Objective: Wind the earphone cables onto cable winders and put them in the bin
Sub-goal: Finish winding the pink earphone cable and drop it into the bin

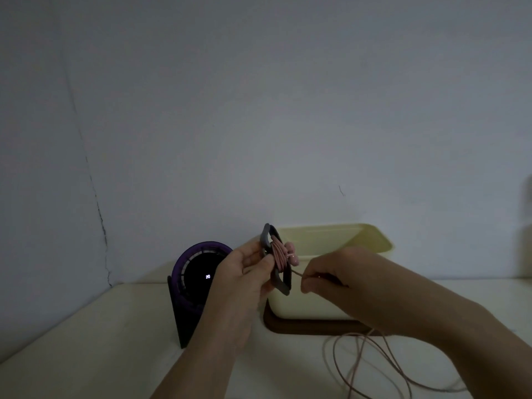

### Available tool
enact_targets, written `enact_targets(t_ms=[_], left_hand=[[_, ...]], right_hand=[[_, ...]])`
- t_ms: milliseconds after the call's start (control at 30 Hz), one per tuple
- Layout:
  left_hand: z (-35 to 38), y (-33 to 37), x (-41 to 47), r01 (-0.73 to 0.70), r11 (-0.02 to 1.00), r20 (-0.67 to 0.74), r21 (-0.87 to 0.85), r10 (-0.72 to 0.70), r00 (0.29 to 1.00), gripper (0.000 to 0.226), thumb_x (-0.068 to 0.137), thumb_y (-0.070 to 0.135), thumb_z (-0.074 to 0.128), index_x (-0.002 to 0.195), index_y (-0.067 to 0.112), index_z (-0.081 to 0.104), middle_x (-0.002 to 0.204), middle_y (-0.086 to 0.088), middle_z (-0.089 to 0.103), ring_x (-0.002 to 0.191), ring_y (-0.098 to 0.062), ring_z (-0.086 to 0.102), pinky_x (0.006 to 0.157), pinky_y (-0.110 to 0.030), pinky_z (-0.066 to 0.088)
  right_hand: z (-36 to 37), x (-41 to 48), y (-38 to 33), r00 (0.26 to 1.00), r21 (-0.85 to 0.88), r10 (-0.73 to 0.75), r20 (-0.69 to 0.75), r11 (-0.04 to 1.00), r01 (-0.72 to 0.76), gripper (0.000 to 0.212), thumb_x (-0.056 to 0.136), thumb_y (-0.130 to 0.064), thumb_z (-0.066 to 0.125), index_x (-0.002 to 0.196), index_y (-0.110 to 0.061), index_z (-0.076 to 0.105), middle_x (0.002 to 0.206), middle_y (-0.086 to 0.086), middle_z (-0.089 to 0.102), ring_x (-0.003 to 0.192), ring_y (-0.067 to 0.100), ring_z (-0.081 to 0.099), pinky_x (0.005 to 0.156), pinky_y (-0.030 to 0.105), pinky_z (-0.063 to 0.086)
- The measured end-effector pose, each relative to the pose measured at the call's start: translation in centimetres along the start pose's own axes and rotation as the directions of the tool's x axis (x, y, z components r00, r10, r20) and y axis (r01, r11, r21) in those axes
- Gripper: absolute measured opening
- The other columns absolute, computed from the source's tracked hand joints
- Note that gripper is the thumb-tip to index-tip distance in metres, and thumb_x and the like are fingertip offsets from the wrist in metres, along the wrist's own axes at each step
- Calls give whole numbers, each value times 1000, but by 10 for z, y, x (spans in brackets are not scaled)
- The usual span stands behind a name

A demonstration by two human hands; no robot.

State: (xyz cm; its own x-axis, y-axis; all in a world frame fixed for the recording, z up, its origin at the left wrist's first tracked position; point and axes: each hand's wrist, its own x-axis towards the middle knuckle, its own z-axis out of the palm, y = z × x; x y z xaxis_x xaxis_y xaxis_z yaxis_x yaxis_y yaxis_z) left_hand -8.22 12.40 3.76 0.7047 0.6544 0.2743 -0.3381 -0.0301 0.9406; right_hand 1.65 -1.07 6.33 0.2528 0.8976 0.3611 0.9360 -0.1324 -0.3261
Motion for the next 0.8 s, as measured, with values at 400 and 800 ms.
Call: enact_targets(t_ms=[400,800], left_hand=[[-11,4,7,304,779,81,-549,-312,947,22,68,3,60,82,-5,75,93,-16,73,75,-21,72,66,-37,60],[0,-12,0,128,990,91,54,-133,987,20,95,2,51,103,9,68,89,0,76,78,-6,70,66,-22,54]], right_hand=[[7,-3,2,983,-31,-7,183,999,13,27,94,-31,49,92,-11,68,83,3,66,71,17,57,69,30,46],[-9,-2,4,999,-87,17,-51,996,-22,24,95,-33,50,92,-23,71,56,-11,49,50,4,45,54,17,38]])
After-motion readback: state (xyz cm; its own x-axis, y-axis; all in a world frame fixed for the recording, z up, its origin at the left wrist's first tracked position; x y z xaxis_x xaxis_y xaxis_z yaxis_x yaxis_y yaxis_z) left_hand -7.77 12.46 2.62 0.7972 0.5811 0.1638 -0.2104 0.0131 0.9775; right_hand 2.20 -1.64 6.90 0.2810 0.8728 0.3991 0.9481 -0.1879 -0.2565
